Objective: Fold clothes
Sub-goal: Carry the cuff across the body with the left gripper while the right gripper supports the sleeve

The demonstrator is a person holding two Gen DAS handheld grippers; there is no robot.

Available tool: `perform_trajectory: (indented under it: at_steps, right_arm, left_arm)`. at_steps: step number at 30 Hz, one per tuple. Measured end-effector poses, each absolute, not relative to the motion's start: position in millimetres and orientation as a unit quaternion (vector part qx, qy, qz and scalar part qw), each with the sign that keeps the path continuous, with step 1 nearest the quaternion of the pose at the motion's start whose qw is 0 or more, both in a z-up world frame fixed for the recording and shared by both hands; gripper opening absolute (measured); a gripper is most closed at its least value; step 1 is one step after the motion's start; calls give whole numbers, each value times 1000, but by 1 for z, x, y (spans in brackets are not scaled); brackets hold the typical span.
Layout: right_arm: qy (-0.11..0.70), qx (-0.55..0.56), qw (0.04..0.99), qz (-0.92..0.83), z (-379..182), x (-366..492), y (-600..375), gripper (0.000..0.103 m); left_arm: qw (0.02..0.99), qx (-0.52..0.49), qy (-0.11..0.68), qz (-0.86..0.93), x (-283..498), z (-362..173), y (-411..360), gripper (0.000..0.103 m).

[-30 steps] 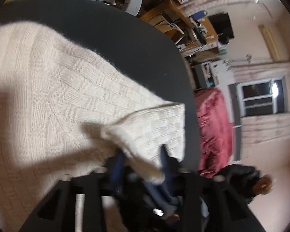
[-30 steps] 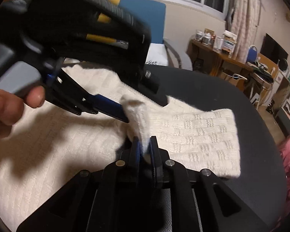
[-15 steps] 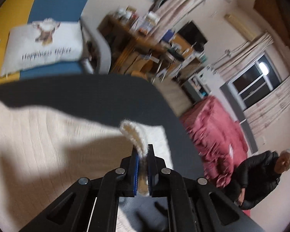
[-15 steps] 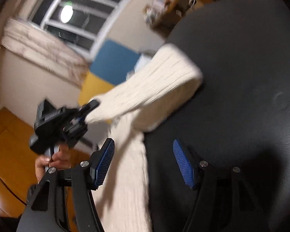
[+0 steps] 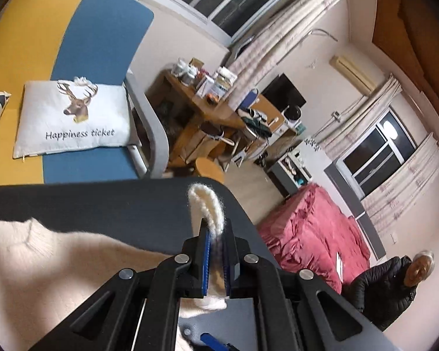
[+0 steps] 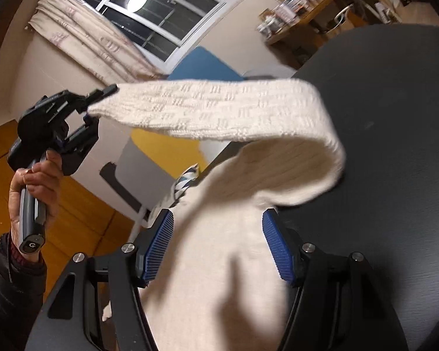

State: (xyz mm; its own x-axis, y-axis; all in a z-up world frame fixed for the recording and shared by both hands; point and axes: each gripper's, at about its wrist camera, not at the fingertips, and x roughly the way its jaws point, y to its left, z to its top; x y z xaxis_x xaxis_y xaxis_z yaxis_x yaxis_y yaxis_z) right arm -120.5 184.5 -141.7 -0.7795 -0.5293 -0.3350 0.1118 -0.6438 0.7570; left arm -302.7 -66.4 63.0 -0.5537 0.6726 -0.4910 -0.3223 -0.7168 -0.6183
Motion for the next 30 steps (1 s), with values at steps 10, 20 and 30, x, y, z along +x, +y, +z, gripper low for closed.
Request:
perform_trajectory:
  at_steps: [10, 20, 30]
  right_arm:
    - [-364, 282, 157, -874, -149, -160, 156, 78]
    - [-356, 310, 132, -871, -152, -190, 157, 78]
    - [-332, 339, 113, -873, -144, -188, 151, 80]
  left_arm:
    - [262, -352, -261, 860, -299, 59, -133, 6]
    - [228, -335, -253, 879, -285, 55, -188, 6]
    - [179, -325, -232, 899, -272, 46, -242, 6]
